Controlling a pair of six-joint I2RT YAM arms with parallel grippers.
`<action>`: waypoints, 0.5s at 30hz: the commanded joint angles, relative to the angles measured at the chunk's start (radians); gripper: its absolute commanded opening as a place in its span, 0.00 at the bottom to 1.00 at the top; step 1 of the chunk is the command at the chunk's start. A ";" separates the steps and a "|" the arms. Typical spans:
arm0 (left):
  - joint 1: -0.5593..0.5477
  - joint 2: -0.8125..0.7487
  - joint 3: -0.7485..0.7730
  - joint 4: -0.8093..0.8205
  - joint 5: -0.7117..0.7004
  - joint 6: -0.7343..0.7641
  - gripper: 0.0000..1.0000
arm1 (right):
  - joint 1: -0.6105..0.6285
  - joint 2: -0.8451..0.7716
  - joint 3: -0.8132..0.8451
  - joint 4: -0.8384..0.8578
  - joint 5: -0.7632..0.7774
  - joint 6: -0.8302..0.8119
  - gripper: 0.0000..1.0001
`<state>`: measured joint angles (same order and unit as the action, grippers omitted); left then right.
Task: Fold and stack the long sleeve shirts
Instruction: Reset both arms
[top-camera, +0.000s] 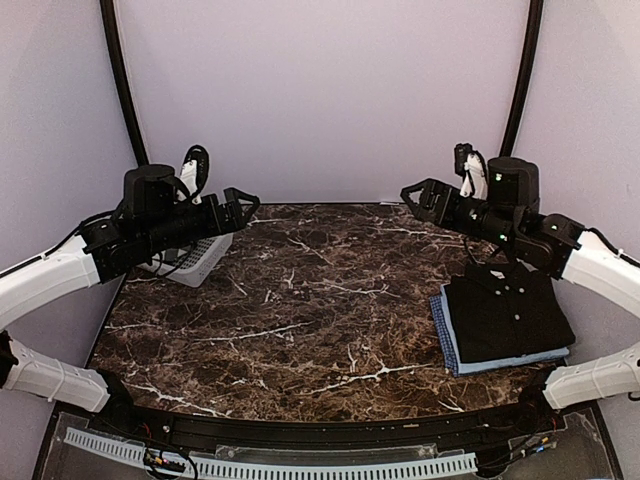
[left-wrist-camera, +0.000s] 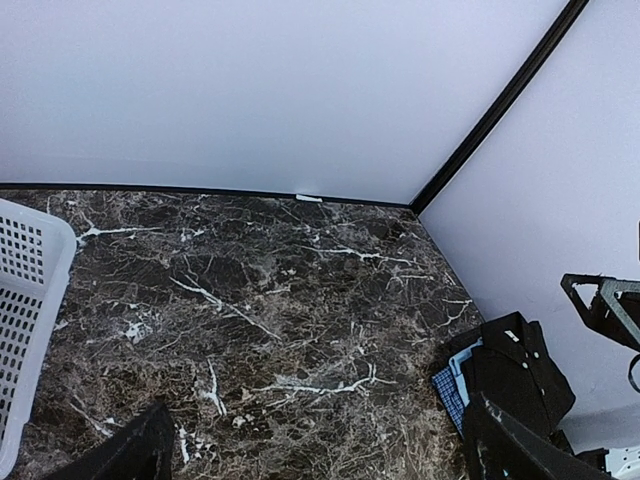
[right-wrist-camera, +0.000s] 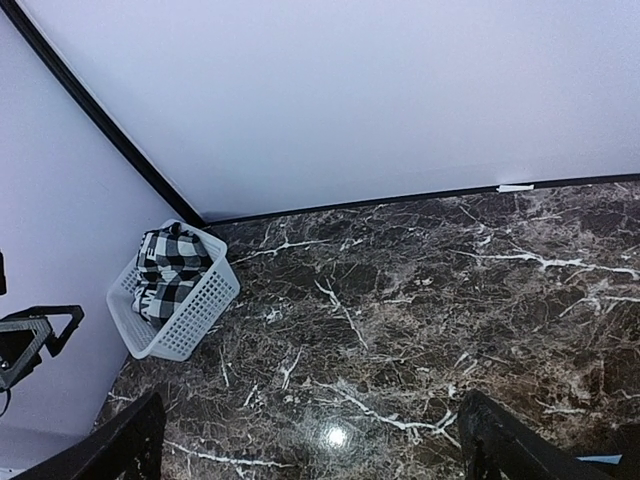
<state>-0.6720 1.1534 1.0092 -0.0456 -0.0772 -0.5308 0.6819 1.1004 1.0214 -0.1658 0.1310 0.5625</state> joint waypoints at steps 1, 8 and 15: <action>-0.005 -0.017 0.020 0.020 -0.011 0.019 0.99 | 0.008 -0.023 0.024 0.011 0.009 0.017 0.99; -0.005 -0.017 0.017 0.020 -0.005 0.019 0.99 | 0.008 -0.029 0.017 0.016 0.005 0.024 0.99; -0.004 -0.024 0.003 0.024 -0.007 0.014 0.99 | 0.008 -0.033 0.014 0.012 0.014 0.019 0.99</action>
<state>-0.6720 1.1534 1.0092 -0.0456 -0.0772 -0.5285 0.6819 1.0916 1.0214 -0.1677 0.1318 0.5808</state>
